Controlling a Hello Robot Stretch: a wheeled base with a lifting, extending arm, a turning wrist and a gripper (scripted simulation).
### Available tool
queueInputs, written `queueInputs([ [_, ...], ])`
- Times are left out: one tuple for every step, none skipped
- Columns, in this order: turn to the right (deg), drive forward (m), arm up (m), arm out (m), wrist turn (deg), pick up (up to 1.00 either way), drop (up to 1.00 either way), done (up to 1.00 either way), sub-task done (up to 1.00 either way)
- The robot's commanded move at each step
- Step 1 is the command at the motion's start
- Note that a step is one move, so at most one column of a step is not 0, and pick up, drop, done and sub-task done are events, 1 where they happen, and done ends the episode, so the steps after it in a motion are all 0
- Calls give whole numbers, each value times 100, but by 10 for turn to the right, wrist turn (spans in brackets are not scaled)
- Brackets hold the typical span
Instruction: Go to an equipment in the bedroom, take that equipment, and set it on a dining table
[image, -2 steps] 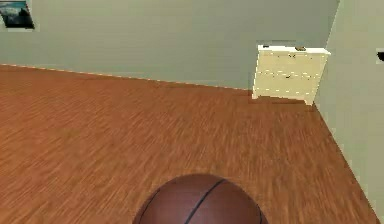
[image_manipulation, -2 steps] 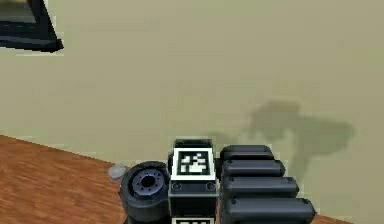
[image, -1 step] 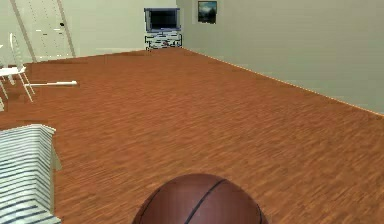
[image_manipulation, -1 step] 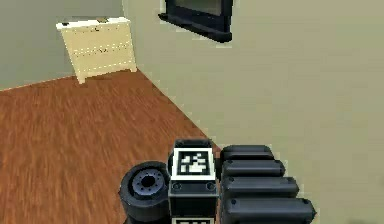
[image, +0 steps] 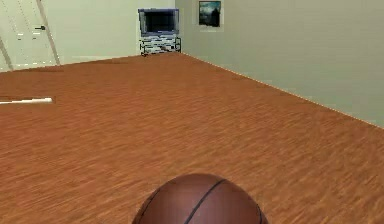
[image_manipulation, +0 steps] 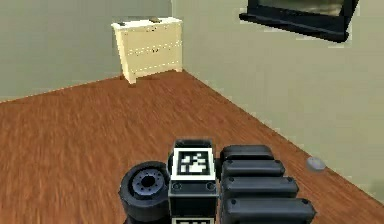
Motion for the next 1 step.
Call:
queueInputs([
  [-240, 0, 0, 0, 0, 0, 0, 0, 0],
])
